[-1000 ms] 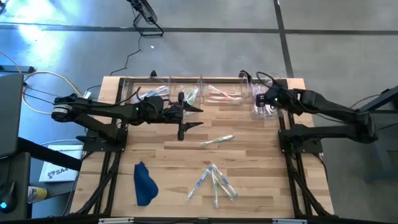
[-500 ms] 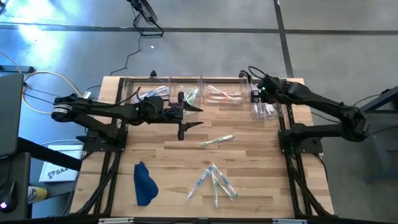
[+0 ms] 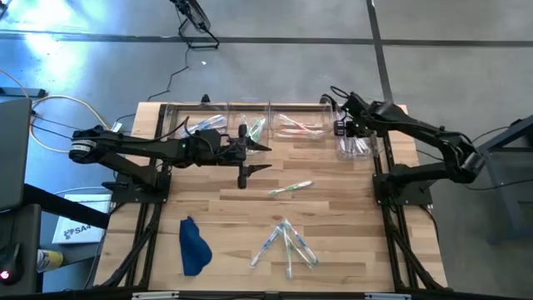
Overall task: Pick & Place Toothbrushes
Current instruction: Put the purple toothbrush into the right transparent bin, then put the green toothbrush into the middle left transparent bin
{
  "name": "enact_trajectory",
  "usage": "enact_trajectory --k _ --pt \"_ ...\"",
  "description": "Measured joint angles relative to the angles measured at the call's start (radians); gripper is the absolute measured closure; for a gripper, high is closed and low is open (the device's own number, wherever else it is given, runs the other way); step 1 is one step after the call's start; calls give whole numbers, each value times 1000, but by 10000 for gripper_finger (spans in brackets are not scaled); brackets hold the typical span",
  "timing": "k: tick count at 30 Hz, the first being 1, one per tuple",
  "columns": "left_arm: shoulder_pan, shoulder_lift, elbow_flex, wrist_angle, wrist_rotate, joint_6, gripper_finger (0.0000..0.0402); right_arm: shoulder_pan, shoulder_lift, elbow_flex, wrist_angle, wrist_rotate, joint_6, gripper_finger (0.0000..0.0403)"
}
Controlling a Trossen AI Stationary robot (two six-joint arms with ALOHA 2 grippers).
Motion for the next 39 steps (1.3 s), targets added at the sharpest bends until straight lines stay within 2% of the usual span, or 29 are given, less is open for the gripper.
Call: enact_trajectory --k 6,10,13,20,25,33,39 --pt "0 0 0 4 -1 0 183 -3 -21 0 18 19 -68 251" --pt "0 0 0 4 -2 1 183 -3 -52 0 36 14 -70 238" --pt "0 0 0 4 -2 2 183 -3 -91 0 63 -35 -70 240" --pt "0 0 0 4 -2 4 183 -2 -219 0 212 -268 -70 268" --pt "0 0 0 4 -2 4 183 11 -306 0 321 -370 -93 304" --pt "0 0 0 1 -24 4 183 127 -339 0 370 -373 -123 370" --pt "0 0 0 1 -34 4 183 235 -339 0 444 -347 -149 398"
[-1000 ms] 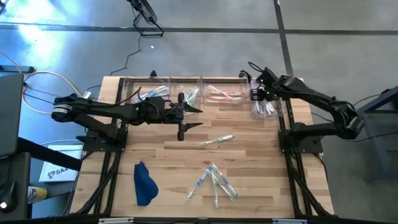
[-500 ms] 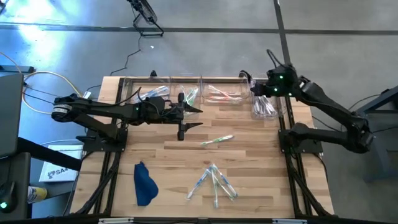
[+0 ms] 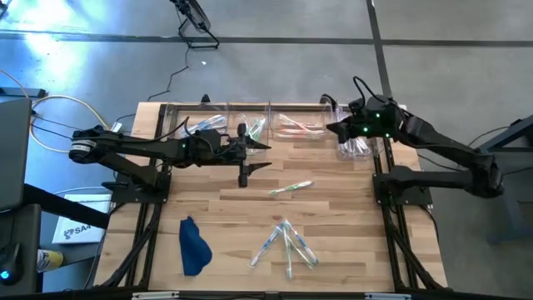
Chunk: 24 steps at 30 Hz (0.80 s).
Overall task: Pick & Place Toothbrushes
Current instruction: Put the green toothbrush into the middle left transparent bin
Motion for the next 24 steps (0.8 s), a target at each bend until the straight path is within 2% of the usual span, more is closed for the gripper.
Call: enact_trajectory --k 8,13,24 --pt "0 0 0 0 0 0 183 149 0 0 170 36 -108 399" --pt "0 0 0 0 -1 -1 183 227 0 0 199 120 -164 400" --pt "0 0 0 0 -1 -2 183 278 34 0 200 140 -212 399"
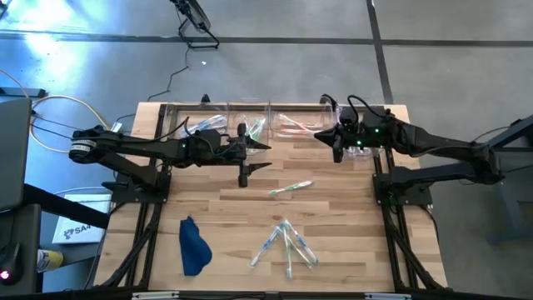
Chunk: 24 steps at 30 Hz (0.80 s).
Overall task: Pick & Place Toothbrushes
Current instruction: Put the green toothbrush into the middle left transparent bin
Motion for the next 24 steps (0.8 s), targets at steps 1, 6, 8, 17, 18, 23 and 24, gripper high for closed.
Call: enact_trajectory --k 1,6,8,17,18,23,24 --pt "0 0 0 0 0 0 183 0 8 0 1 0 0 399" --pt "0 0 0 -6 0 0 183 0 52 0 -1 -14 -17 399" --pt "0 0 0 -10 0 1 183 0 68 0 -1 -21 -20 399" --pt "0 0 0 -10 0 2 183 34 123 0 11 -36 -57 399" --pt "0 0 0 -12 0 2 183 44 130 0 10 -36 -70 400" --pt "0 0 0 -42 0 1 183 109 176 0 10 -22 -136 399" --pt "0 0 0 -50 0 -1 183 121 186 0 7 -13 -151 399"
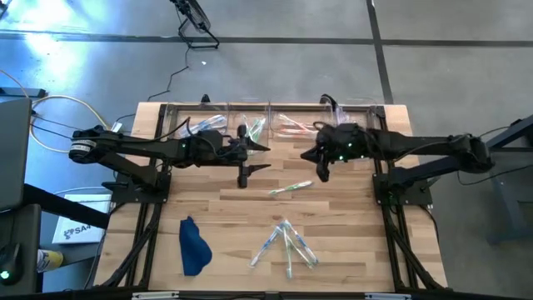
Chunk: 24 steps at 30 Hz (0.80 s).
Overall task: Pick & Place Toothbrushes
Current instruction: Put the green toothbrush into the middle left transparent bin
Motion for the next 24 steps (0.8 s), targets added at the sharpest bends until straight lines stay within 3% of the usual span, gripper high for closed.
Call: enact_trajectory --k 16,24 --pt "0 0 0 -86 31 -26 183 35 172 0 -97 -62 -167 399" --pt "0 0 0 -87 31 -25 183 35 282 0 -103 -27 -210 389"
